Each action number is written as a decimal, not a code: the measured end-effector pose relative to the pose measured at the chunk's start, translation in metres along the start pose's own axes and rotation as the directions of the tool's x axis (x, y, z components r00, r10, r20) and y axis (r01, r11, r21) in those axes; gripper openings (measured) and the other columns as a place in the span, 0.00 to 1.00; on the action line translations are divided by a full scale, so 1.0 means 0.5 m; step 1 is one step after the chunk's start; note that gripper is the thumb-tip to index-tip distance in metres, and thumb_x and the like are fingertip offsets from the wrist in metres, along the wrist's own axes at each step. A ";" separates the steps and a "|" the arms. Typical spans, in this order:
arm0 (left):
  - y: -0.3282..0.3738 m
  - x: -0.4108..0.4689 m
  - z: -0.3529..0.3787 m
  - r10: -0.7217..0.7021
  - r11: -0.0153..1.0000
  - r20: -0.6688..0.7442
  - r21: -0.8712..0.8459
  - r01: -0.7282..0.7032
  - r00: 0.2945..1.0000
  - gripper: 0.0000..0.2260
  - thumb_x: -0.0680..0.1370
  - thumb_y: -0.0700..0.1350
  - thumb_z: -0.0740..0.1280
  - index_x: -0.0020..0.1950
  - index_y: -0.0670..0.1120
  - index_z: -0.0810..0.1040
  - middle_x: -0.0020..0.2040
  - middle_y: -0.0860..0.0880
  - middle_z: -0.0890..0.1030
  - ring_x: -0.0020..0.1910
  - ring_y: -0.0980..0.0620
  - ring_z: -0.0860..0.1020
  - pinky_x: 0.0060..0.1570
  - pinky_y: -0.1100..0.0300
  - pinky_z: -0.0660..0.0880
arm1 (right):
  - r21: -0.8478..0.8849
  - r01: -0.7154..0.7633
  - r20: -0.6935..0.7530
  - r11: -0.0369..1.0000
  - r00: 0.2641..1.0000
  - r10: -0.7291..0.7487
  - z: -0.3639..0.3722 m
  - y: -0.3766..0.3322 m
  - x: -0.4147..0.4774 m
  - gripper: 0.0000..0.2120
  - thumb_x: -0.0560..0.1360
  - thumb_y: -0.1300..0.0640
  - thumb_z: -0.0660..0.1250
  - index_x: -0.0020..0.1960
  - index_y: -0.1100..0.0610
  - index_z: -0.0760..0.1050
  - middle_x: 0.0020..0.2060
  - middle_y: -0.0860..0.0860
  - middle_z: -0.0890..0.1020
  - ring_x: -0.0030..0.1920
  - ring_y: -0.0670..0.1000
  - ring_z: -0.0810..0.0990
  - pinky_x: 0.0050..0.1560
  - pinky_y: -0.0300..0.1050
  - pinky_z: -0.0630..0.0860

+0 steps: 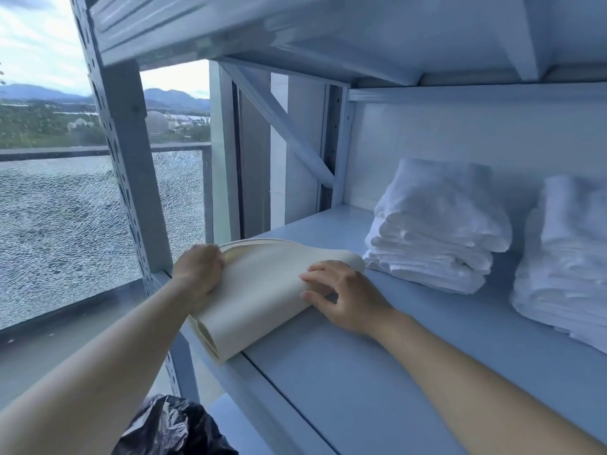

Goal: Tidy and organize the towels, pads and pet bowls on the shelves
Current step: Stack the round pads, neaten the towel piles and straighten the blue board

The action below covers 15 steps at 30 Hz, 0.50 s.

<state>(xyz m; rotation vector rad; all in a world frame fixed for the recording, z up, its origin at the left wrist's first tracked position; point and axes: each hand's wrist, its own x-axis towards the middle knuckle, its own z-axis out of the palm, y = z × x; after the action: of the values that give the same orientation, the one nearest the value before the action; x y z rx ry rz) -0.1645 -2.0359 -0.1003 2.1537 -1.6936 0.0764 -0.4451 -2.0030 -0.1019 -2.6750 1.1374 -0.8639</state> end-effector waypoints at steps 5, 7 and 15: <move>0.002 -0.001 0.001 0.020 0.999 -0.006 0.047 -0.019 1.000 0.09 0.76 0.38 0.57 0.47 0.40 0.77 0.48 0.39 0.79 0.46 0.41 0.76 0.42 0.54 0.70 | -0.047 0.047 0.068 0.998 0.997 -0.044 -0.019 -0.004 -0.010 0.20 0.71 0.54 0.69 0.63 0.48 0.75 0.64 0.46 0.74 0.66 0.43 0.68 0.62 0.29 0.59; 0.003 -0.004 0.000 0.027 0.997 -0.013 0.069 -0.026 1.000 0.10 0.76 0.38 0.57 0.50 0.39 0.77 0.49 0.39 0.79 0.48 0.41 0.76 0.45 0.53 0.71 | -0.053 0.059 0.095 0.997 0.994 -0.053 -0.021 -0.003 -0.005 0.21 0.70 0.59 0.68 0.62 0.49 0.76 0.61 0.46 0.77 0.64 0.45 0.71 0.61 0.31 0.63; 0.018 -0.030 -0.009 0.074 0.996 -0.006 0.058 -0.073 0.997 0.17 0.76 0.37 0.57 0.64 0.44 0.72 0.58 0.39 0.77 0.56 0.40 0.75 0.52 0.52 0.72 | -0.067 0.105 0.000 0.992 0.994 -0.105 -0.015 -0.002 -0.014 0.17 0.72 0.66 0.58 0.53 0.55 0.80 0.47 0.51 0.83 0.50 0.54 0.79 0.44 0.49 0.77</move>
<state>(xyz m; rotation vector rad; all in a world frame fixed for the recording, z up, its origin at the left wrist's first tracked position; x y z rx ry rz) -0.1761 -2.0221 -0.0981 2.1286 -1.7869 0.1564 -0.4524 -1.9964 -0.0986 -2.8111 1.0519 -0.8612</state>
